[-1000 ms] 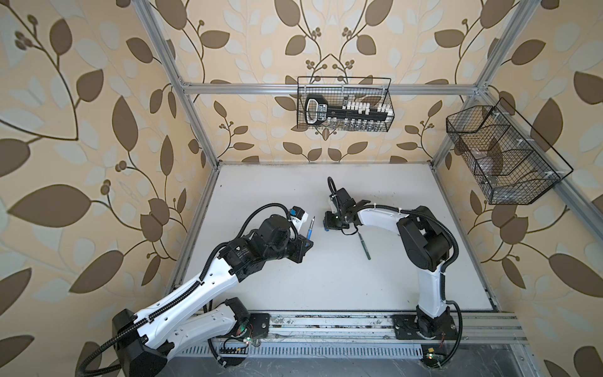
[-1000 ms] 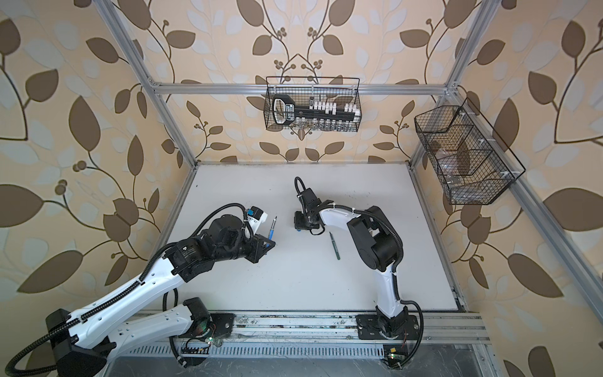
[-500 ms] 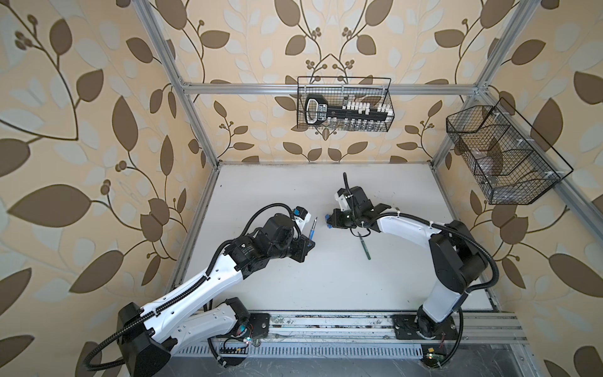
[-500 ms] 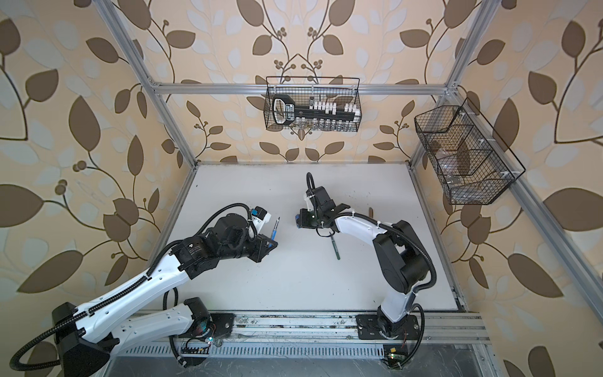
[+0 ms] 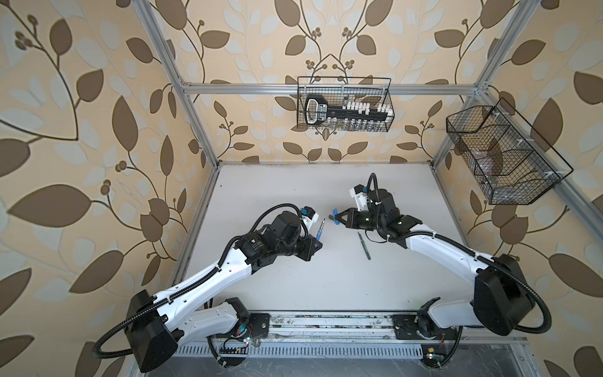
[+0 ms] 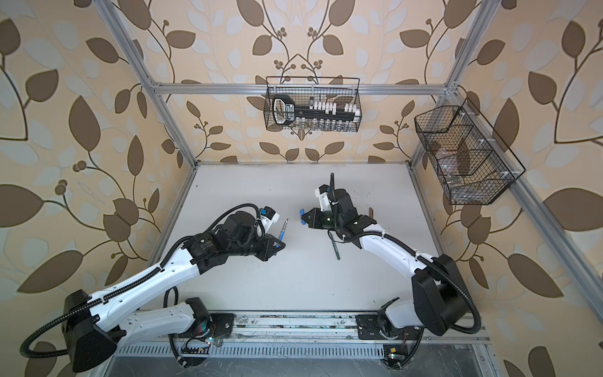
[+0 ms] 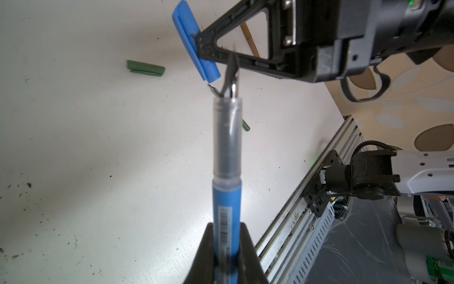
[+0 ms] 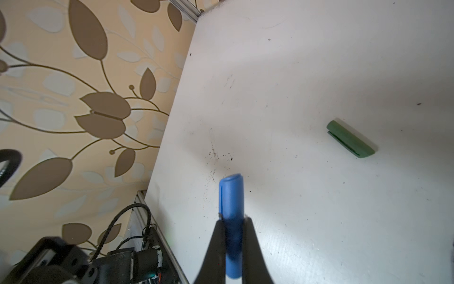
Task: Insert the pens into the pen caps
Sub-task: 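Lift the blue cap with the right gripper toward the left gripper's pen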
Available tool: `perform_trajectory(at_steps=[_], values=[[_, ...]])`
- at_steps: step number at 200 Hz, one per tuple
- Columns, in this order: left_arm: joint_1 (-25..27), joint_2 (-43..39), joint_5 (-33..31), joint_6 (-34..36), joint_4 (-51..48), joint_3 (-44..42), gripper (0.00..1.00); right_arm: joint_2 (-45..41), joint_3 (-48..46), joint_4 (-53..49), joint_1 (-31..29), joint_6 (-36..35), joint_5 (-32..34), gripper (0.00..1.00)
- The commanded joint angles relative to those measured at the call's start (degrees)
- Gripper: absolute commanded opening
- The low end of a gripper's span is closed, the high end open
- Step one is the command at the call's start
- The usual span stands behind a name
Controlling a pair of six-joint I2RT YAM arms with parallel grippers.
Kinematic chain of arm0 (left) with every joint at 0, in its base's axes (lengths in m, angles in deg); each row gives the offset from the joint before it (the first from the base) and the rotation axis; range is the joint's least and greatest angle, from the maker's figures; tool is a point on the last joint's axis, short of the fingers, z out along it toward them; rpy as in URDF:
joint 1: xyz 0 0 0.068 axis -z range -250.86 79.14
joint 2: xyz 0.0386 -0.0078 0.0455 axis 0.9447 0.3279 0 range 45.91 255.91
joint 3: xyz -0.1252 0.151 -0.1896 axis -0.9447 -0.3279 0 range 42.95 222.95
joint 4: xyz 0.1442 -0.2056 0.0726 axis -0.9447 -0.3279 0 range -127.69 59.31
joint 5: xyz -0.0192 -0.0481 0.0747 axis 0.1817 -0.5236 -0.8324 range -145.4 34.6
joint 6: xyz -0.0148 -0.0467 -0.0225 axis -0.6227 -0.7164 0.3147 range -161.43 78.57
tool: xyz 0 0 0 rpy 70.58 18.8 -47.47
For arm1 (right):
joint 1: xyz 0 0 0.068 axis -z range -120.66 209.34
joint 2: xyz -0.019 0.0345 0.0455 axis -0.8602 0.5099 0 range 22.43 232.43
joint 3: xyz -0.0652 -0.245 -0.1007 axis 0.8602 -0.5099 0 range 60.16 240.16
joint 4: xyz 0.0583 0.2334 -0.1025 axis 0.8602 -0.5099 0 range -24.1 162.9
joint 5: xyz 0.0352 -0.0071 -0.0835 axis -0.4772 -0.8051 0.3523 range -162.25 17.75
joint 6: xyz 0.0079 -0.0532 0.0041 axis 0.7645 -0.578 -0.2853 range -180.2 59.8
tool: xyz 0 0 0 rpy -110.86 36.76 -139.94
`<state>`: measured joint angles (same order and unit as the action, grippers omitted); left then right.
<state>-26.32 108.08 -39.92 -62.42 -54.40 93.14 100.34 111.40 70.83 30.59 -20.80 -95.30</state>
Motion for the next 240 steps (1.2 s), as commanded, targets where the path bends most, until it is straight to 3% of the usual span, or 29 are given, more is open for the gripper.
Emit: perform_trajectory(at_steps=[1, 62, 121, 240], values=[[1.7, 0.6, 1.3, -0.1, 2.4, 3.2, 0.13, -3.4, -2.1, 3.8, 1.1, 2.6, -3.8, 0.08], [6.4, 2.0, -1.6, -0.4, 2.4, 5.0, 0.12, -11.0, -4.8, 7.2, 2.1, 7.2, -6.1, 0.09], [8.3, 1.9, -2.6, -0.8, 4.2, 5.5, 0.12, -17.9, -9.8, 15.4, 1.9, 15.2, -3.1, 0.09], [9.2, 2.4, -1.7, -1.3, 8.6, 5.9, 0.13, -21.3, -10.8, 18.2, -2.2, 16.6, 2.2, 0.11]])
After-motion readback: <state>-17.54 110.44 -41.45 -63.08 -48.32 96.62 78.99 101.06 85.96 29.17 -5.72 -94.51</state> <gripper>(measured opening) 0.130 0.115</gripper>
